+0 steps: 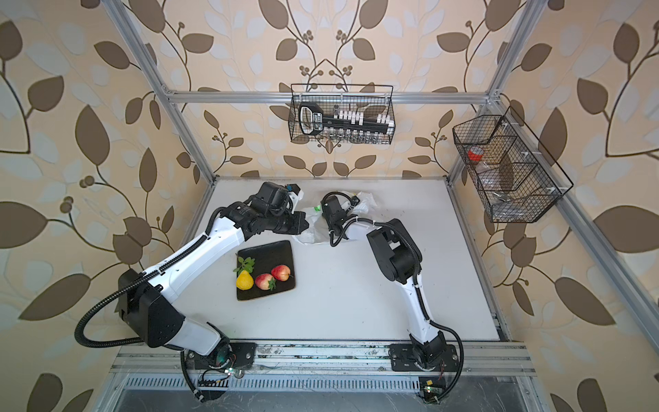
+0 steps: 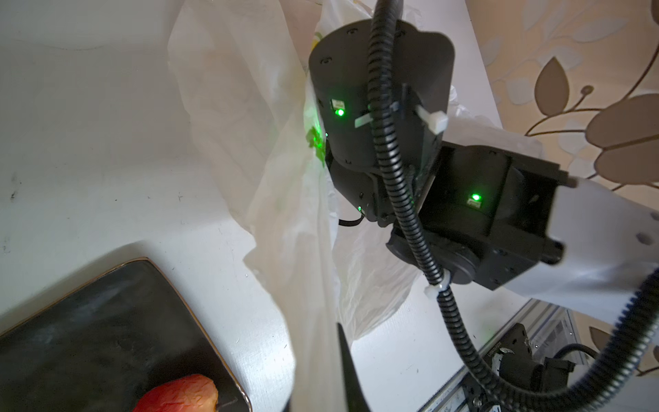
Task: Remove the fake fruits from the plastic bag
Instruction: 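Grasp a yellow pear inside the bag with the right gripper and lift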
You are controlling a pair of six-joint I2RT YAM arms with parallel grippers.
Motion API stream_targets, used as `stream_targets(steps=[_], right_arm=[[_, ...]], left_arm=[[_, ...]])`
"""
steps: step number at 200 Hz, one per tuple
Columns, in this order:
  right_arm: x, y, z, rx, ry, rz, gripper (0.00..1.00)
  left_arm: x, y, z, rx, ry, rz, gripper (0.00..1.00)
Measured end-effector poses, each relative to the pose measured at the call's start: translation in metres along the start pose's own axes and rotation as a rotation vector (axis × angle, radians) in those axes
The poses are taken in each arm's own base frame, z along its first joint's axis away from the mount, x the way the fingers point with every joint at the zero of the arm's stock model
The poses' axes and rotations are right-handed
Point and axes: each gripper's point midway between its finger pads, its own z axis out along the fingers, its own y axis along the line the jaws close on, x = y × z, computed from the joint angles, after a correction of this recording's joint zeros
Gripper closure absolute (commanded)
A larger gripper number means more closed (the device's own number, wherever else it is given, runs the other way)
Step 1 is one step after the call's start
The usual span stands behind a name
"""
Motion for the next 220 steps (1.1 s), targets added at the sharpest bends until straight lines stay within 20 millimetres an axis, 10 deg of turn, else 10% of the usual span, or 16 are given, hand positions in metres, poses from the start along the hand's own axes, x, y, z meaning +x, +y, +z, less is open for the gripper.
stream_targets(steps=[57,220], right_arm=[[-0.002,-0.011,-0.020,-0.021,0.016,-0.051,0.59],[-0.016,-0.018,-0.174,-0.271,0.050,-0.234,0.59]], left_arm=[[0.009,0.009,0.006,-0.026,0.015,-0.017,1.00],[-0.009,0.024,0.020,-0.111,-0.042,-0.040,1.00]])
